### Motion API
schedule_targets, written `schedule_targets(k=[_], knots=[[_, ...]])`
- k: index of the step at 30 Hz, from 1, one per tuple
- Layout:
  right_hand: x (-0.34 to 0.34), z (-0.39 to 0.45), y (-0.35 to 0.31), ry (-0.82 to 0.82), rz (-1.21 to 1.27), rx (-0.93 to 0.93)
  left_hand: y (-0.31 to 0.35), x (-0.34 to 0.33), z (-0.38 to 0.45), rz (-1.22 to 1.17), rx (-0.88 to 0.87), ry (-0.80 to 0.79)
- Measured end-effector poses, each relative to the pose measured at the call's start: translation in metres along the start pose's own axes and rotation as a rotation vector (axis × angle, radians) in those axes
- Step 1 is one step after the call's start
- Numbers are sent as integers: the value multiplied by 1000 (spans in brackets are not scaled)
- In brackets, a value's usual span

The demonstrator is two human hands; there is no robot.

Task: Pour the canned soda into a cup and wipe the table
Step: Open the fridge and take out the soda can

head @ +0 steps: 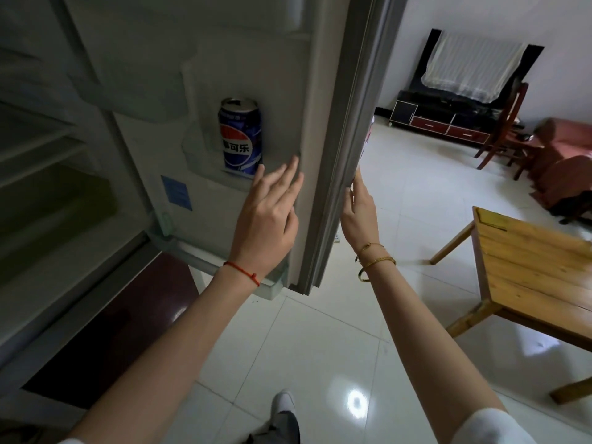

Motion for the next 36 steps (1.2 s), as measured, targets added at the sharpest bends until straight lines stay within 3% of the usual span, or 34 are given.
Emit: schedule_targets(k=[11, 23, 31, 36], knots=[[-20, 96, 56, -88, 28, -55, 0, -83, 56, -36, 8, -27], [-58, 180, 97, -144, 143, -134, -28, -118, 108, -64, 95, -39], [-83, 224, 116, -202, 273, -130, -73, -105, 138, -13, 291, 134], [-91, 243, 123, -248, 328, -140, -94, -97, 156, 0, 492, 371]])
Point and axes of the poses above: each hand's wrist, its own z-axis towards the middle knuckle, its own x-axis out of the back of the hand, y = z × x, the point moved 9 cm from there along z, towards the middle knuckle, and after that the axes turned 3 degrees about y, right-handed, at the moved point
